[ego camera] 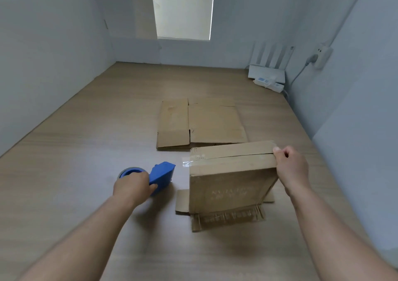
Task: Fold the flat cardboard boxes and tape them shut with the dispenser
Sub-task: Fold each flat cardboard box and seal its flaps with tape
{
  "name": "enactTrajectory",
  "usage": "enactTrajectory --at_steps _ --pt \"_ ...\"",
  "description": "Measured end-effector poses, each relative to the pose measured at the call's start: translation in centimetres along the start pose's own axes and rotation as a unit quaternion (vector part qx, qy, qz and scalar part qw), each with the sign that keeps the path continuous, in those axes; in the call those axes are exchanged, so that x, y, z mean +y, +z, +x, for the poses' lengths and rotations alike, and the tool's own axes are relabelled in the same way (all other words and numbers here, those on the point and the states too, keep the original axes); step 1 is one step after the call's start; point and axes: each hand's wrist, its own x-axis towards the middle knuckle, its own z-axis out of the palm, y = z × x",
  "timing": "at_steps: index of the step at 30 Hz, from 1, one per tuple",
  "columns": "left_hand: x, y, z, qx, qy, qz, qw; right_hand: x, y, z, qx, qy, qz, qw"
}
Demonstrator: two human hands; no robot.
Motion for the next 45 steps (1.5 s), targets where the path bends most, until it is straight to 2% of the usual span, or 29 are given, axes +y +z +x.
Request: enactTrajectory --at_steps 5,8,11,13,14,15,17,19,20,23,29,34,37,42,45 --pt "0.5 3.1 -0.7 0.012 -0.042 -0.042 0.998 0.1 -0.1 -0.2 0.002 -0.002 0.005 1.000" --pt "1.1 2.4 -1.1 0.032 -0.055 -0.047 0.997 0.2 -0.2 -0.2 -0.001 -0.003 0.008 1.000" --pt "3.1 -0.4 -2.2 0.163 -0.073 -0.190 0.965 0.2 -0.2 -0.3 0.000 -0.006 0.008 1.000" --pt "6.6 -3.4 -4.6 0.273 0.030 -0.238 0.932 0.1 -0.1 -0.3 0.000 -0.006 0.006 1.000" --pt "8.9 -5.0 -6.2 0.299 0.089 -0.252 0.916 0.1 -0.1 -0.3 0.000 -0.005 0.005 1.000" --pt "11.3 -6.2 -7.5 0.298 0.131 -0.255 0.911 0.1 -0.1 -0.3 0.000 -0.004 0.004 1.000" --pt "14.8 -6.8 -8.1 0.233 0.142 -0.204 0.940 0.0 -0.2 -0.3 0.001 -0.005 0.004 1.000" --pt "16.0 -6.1 -7.1 0.141 0.070 -0.177 0.971 0.0 -0.3 -0.5 -0.001 -0.010 0.001 1.000" --pt "15.9 -5.9 -6.6 0.116 0.038 -0.182 0.976 0.1 -0.4 -0.6 -0.004 -0.013 0.000 1.000" --pt "15.0 -5.4 -5.7 0.085 -0.032 -0.245 0.965 0.5 -0.4 -0.9 -0.007 -0.014 -0.001 1.000" --pt "13.9 -6.3 -5.3 0.089 -0.072 -0.324 0.939 -0.5 -1.1 -1.5 -0.031 0.013 -0.016 0.999" --pt "15.6 -6.1 -5.4 0.069 -0.125 -0.269 0.952 -3.4 0.1 -2.9 -0.120 0.027 -0.218 0.968" --pt "15.7 -5.8 -4.9 0.098 -0.135 -0.267 0.949 -3.6 0.8 -2.9 -0.122 0.023 -0.254 0.959" --pt "15.5 -5.3 -4.9 0.137 -0.122 -0.270 0.945 -1.9 0.6 -1.7 -0.094 -0.026 -0.164 0.982" --pt "15.0 -5.1 -5.0 0.154 -0.137 -0.331 0.921 -0.3 0.5 -0.6 -0.064 -0.022 -0.071 0.995"
